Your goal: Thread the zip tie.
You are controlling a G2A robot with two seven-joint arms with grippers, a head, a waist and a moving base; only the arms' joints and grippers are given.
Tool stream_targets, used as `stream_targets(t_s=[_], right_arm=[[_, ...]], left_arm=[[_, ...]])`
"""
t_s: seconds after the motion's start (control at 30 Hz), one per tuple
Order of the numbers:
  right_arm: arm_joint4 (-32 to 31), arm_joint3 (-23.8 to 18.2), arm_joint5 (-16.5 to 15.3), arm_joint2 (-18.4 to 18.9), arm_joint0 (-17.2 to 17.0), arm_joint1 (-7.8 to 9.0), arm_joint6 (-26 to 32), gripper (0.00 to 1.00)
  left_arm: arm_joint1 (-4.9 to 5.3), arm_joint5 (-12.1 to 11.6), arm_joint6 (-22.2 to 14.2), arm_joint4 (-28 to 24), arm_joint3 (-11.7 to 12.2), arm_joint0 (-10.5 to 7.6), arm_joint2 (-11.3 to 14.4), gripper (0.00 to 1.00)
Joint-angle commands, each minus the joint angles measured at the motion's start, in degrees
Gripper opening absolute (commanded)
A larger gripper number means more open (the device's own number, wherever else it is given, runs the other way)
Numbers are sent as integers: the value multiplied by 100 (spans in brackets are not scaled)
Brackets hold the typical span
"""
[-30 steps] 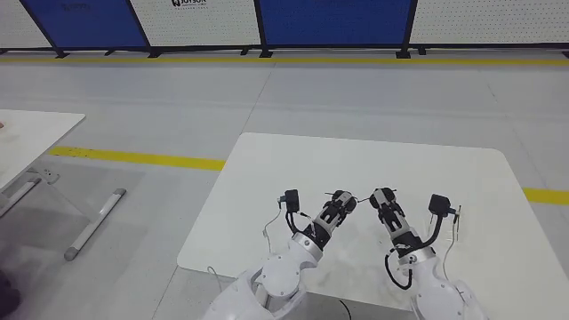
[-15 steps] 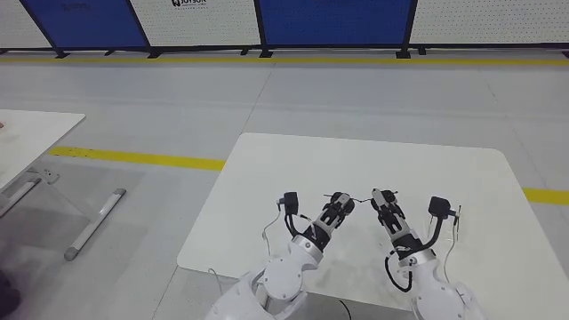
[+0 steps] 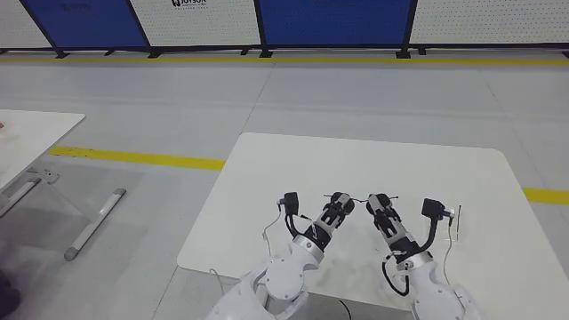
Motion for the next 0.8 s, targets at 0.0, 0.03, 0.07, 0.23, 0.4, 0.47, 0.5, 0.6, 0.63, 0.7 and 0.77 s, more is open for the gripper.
stream_targets(t_s=[0.0,0.03,0.07,0.23,0.4,0.47,0.5,0.6,0.63,0.7,0.77], right_arm=[[-1,2,18,1,10,-2,-12,0],[-1,3,23,2,15,-4,-21,0],[-7,3,26,1,20,-5,-30,0],[-6,22,41,-19,59,-9,32,0],[199,106,-25,-22,161,-9,318,0],[232,140,-56,-16,199,-6,407,0],[235,149,-76,-16,210,-5,438,0],[262,184,-156,-8,246,4,574,0],[258,190,-176,-4,253,7,605,0],[254,194,-192,11,257,11,616,0],[231,177,-183,29,253,14,586,0]], left_arm=[[-6,4,-1,3,-5,0,-6,0],[-8,4,-7,7,-9,1,-8,0],[-10,5,-13,11,-13,3,-11,0],[-16,-49,-139,14,-76,25,-12,0],[-21,-83,-330,-105,-122,29,-30,0],[-22,-81,-346,-98,-129,33,-47,0],[-23,-79,-354,-102,-129,34,-57,0],[-25,-65,-367,-122,-110,35,-87,0],[-27,-59,-358,-126,-103,34,-97,0],[-31,-30,-301,-96,-91,30,-119,0],[-34,18,-245,-2,-92,27,-114,0]])
